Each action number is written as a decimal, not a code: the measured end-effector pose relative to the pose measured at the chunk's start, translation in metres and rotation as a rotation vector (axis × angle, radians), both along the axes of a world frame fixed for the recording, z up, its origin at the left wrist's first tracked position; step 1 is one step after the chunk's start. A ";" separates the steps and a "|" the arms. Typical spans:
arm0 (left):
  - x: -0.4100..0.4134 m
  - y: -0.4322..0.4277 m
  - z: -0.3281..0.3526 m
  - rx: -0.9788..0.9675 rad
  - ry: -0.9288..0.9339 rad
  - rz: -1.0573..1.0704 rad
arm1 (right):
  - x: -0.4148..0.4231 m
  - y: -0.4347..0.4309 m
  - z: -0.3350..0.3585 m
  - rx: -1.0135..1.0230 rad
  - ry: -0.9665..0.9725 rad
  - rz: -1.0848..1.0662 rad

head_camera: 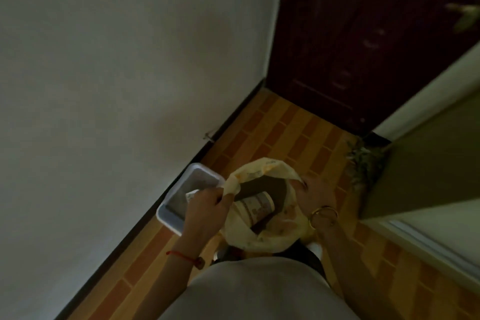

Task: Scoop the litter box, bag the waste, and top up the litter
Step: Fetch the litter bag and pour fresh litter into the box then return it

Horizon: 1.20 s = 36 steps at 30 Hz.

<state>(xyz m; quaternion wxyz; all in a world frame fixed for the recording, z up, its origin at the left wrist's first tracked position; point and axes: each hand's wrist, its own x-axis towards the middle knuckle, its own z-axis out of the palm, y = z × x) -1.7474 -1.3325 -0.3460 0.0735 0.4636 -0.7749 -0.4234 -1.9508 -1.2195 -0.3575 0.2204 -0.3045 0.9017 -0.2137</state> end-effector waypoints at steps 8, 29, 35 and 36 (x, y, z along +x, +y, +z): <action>-0.130 0.081 -0.009 0.023 0.000 -0.300 | -0.088 0.146 0.005 0.127 0.083 -0.270; -0.413 0.383 -0.011 0.038 -0.148 -1.092 | -0.212 0.508 -0.006 0.120 -0.013 -1.031; -0.481 0.440 -0.030 -0.066 -0.229 -1.249 | -0.239 0.560 -0.029 0.109 -0.052 -1.192; -0.492 0.449 -0.033 -0.073 -0.237 -1.274 | -0.245 0.567 -0.032 0.111 -0.063 -1.218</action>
